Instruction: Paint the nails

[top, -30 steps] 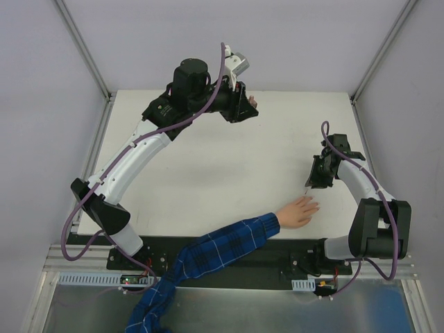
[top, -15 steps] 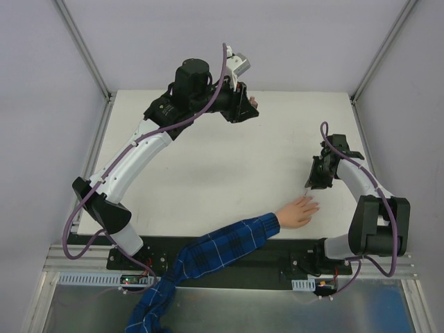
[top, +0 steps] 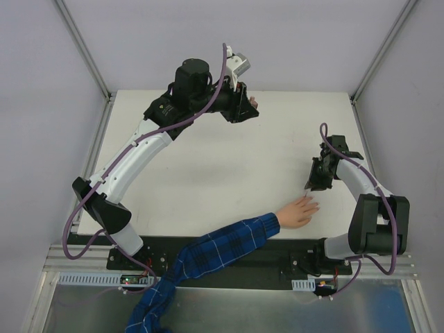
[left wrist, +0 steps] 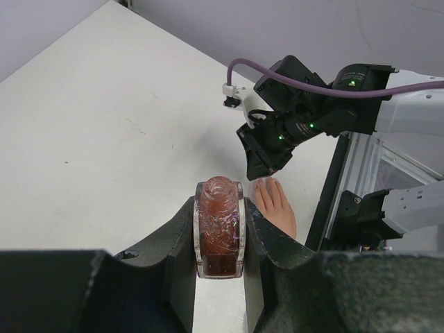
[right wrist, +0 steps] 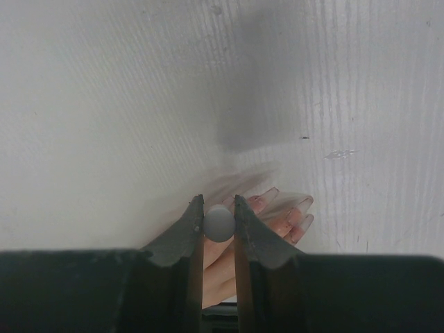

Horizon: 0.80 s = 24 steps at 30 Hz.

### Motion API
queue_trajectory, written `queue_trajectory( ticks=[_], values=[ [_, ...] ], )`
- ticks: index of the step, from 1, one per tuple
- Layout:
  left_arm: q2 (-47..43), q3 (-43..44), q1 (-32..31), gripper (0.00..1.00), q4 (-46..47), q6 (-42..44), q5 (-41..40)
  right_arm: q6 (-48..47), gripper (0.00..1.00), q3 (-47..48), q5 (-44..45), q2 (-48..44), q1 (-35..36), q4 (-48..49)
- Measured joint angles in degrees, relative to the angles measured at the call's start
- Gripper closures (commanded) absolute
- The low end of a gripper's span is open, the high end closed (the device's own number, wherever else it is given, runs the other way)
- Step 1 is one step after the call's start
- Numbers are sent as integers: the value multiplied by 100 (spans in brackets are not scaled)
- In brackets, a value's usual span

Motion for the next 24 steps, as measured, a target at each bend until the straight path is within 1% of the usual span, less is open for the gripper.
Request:
queue_trajectory(
  ticks=[24],
  values=[
    [105, 87, 72, 100, -85, -2, 33, 2, 100, -2, -76, 179, 0, 4]
  ],
)
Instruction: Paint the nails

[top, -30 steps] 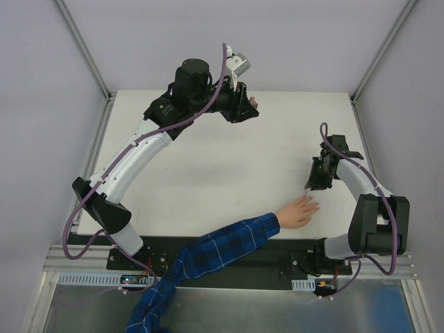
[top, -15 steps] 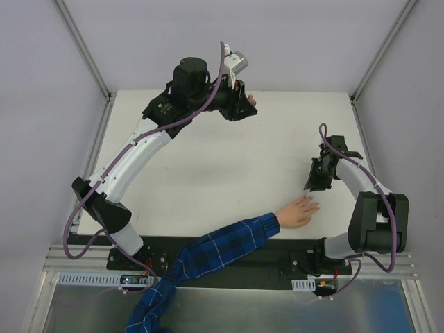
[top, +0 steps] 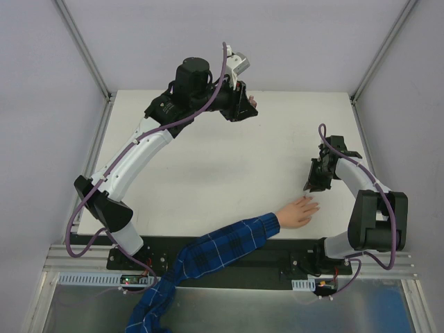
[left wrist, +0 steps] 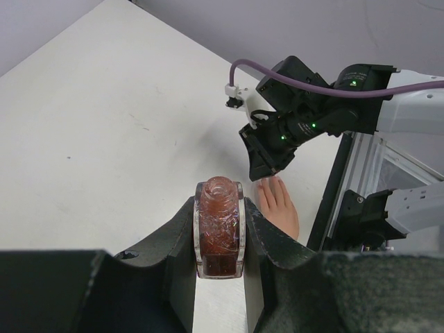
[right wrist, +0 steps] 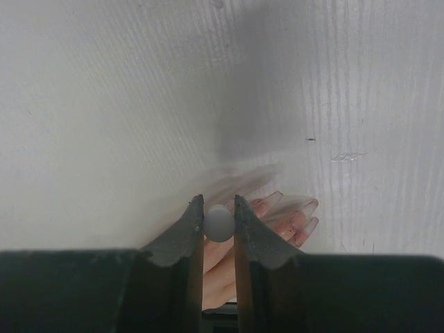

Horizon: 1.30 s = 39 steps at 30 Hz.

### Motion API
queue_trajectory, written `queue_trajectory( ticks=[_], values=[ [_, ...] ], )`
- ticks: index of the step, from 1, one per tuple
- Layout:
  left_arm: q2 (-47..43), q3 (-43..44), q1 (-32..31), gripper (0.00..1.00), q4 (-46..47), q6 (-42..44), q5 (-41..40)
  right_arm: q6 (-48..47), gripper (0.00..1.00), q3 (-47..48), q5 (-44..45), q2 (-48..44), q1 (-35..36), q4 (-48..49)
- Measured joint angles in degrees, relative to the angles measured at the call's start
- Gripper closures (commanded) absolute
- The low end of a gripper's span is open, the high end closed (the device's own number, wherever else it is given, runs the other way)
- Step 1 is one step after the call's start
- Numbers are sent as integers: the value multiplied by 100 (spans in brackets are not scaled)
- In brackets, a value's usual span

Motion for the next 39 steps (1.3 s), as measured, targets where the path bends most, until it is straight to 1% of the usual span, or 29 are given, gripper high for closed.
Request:
queue_trajectory(
  ticks=[9, 19, 39],
  values=[
    [13, 9, 0, 100, -2, -122, 87, 0, 100, 2, 48, 0, 0, 0],
    [13, 9, 0, 100, 0, -127, 90, 0, 100, 160, 127, 107, 0, 11],
    [13, 9, 37, 100, 0, -127, 92, 2, 99, 164, 243, 256, 0, 7]
  ],
)
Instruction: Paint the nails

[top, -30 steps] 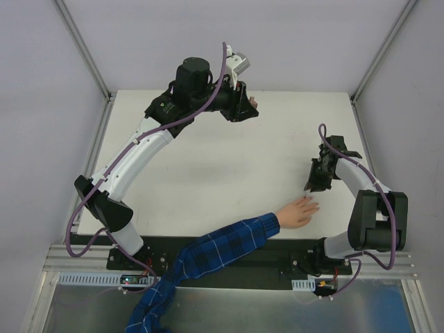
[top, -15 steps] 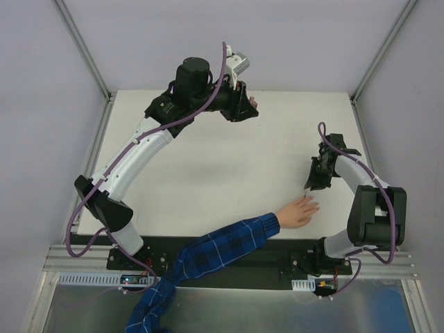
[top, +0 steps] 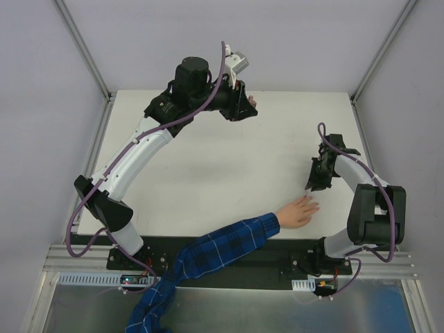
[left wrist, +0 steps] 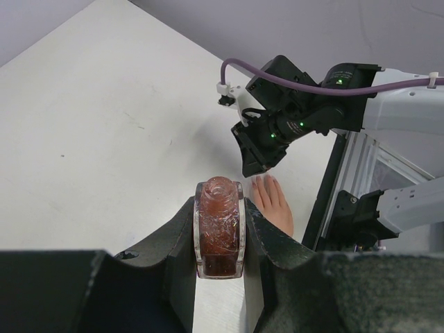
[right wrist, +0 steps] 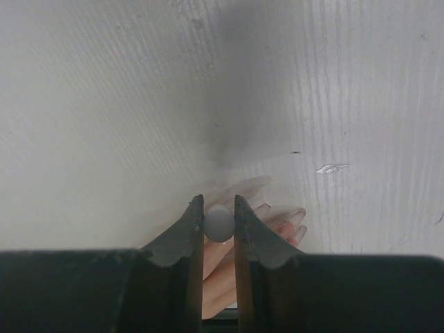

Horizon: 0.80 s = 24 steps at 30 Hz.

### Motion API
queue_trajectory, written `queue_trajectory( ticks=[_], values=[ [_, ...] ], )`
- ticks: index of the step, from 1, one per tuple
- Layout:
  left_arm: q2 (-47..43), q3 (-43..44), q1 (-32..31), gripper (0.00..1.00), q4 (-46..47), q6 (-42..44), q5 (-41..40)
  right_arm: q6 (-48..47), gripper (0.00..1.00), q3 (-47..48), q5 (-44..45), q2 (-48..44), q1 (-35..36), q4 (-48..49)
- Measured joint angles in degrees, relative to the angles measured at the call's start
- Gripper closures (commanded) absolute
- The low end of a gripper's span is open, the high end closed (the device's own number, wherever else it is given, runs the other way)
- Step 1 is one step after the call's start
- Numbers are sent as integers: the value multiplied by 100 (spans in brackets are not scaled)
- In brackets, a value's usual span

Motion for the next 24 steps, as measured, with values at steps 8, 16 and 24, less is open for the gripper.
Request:
queue_trajectory(
  ticks=[8, 16, 24],
  values=[
    [52, 37, 74, 100, 2, 0, 24, 2, 99, 26, 17, 136, -2, -13],
    [120, 72, 114, 100, 0, 0, 37, 2, 100, 66, 76, 173, -20, -17],
    [131, 76, 114, 100, 0, 0, 42, 2, 99, 66, 181, 173, -37, -31]
  ],
)
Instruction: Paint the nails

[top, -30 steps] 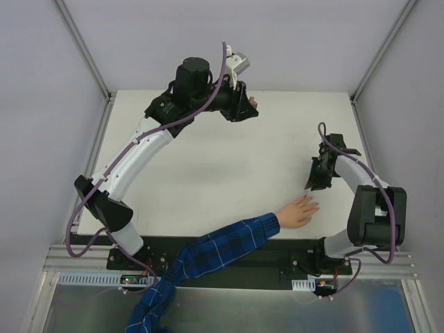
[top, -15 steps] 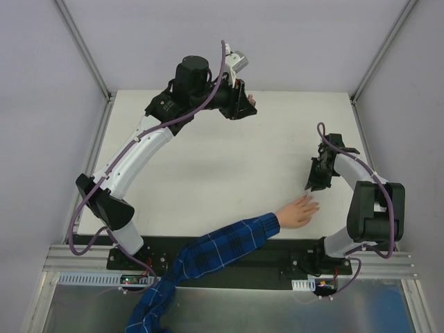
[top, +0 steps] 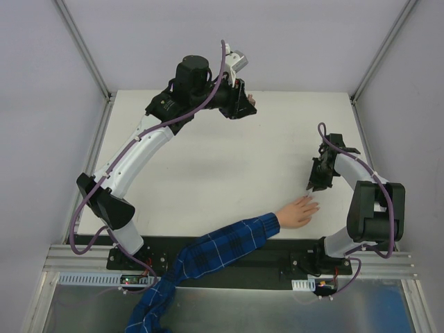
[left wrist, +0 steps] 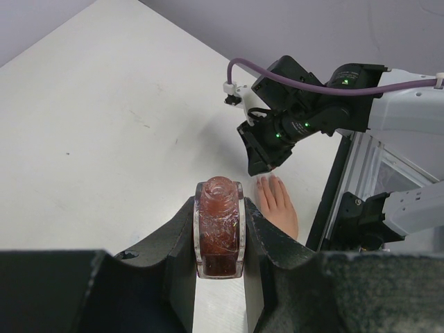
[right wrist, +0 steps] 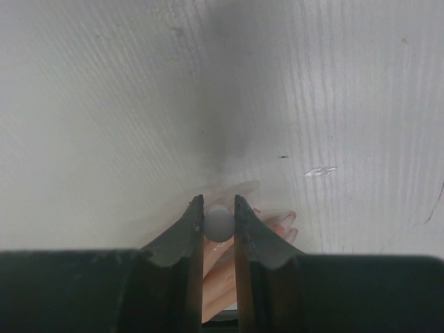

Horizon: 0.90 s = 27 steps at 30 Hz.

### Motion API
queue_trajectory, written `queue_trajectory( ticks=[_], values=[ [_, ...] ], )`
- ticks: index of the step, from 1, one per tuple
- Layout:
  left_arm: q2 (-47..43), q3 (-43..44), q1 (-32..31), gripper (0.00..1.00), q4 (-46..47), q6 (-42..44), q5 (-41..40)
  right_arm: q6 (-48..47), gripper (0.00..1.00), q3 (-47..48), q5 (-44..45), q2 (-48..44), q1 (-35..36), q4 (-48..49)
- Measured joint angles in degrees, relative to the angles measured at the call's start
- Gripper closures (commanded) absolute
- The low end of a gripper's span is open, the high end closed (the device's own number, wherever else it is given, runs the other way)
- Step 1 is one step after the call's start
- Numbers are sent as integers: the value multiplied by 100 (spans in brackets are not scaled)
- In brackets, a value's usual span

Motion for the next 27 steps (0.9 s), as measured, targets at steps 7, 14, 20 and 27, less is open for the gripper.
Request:
queue_trajectory(
  ticks=[7, 14, 20, 27],
  values=[
    [0, 0, 0, 100, 0, -4, 2, -2, 100, 0, -103, -2, 0, 2],
    [0, 0, 0, 100, 0, -28, 9, -2, 100, -4, -232, -96, 2, 2],
    [0, 0, 0, 100, 0, -50, 57, -2, 100, -33, -299, -240, 11, 2],
    [0, 0, 0, 100, 0, -131, 101, 0, 100, -166, -317, -398, 35, -44]
  ],
)
